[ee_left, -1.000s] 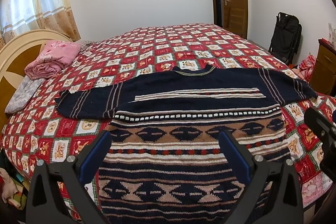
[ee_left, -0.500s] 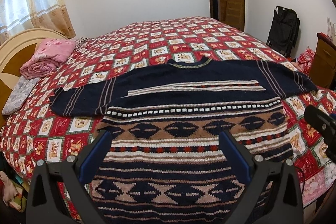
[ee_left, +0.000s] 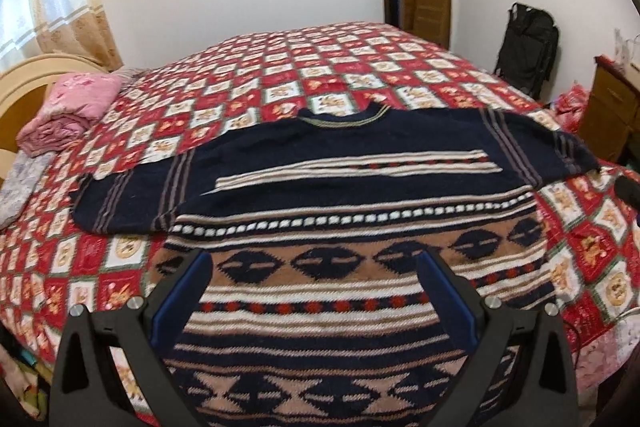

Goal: Fold small clothes
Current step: 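Grasp the navy sweater's sleeve cuff with the right gripper and lift it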

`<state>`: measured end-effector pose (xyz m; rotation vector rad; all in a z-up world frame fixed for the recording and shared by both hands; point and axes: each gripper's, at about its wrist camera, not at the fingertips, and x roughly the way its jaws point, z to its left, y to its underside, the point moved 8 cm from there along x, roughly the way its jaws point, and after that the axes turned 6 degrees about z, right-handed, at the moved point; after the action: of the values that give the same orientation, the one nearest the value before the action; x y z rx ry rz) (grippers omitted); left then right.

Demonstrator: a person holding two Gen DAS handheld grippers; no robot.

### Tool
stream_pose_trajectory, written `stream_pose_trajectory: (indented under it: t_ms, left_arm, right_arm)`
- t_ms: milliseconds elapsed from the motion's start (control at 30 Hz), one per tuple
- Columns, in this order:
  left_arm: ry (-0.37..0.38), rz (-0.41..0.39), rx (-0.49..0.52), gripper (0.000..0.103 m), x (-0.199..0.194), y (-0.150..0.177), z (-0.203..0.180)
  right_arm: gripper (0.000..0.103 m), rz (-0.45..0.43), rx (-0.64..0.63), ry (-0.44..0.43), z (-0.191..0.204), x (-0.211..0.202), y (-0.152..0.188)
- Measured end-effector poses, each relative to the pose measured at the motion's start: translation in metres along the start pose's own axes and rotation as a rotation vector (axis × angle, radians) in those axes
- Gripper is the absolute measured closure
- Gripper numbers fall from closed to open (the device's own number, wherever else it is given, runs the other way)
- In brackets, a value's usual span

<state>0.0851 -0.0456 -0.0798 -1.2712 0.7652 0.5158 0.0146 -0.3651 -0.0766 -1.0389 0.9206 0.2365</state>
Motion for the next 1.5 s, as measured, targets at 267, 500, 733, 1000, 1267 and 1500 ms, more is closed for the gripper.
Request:
stream_pose_trajectory:
  t_ms: [267,500,733,1000,1267,1500]
  left_arm:
    - [0.059,0.076,-0.018,0.0,0.04,-0.013,-0.002]
    - [0.065,0.137,-0.006,0.0,0.068,-0.018,-0.011]
    - [0.042,0.166,-0.004,0.0,0.088,-0.028,-0.014]
    - [0.035,0.193,-0.006,0.0,0.1,-0.029,-0.019]
    - [0.022,0.181,-0.037,0.0,0.091,-0.029,-0.002]
    - [0.0,0.155,-0.097,0.0,0.081,-0.029,0.032]
  right_arm:
    - [0.001,-0.022,0.447,0.109,-0.166,0.033,-0.064]
    - [0.01,0.073,0.59,0.064,-0.231,0.096,-0.115]
    - [0.011,0.191,0.58,0.106,-0.241,0.155,-0.14]
    - [0.011,0.325,0.574,0.054,-0.212,0.185,-0.136]
    - [0.073,0.229,0.712,-0.014,-0.238,0.206,-0.143]
    - [0.095,0.118,0.513,0.103,-0.212,0.172,-0.183]
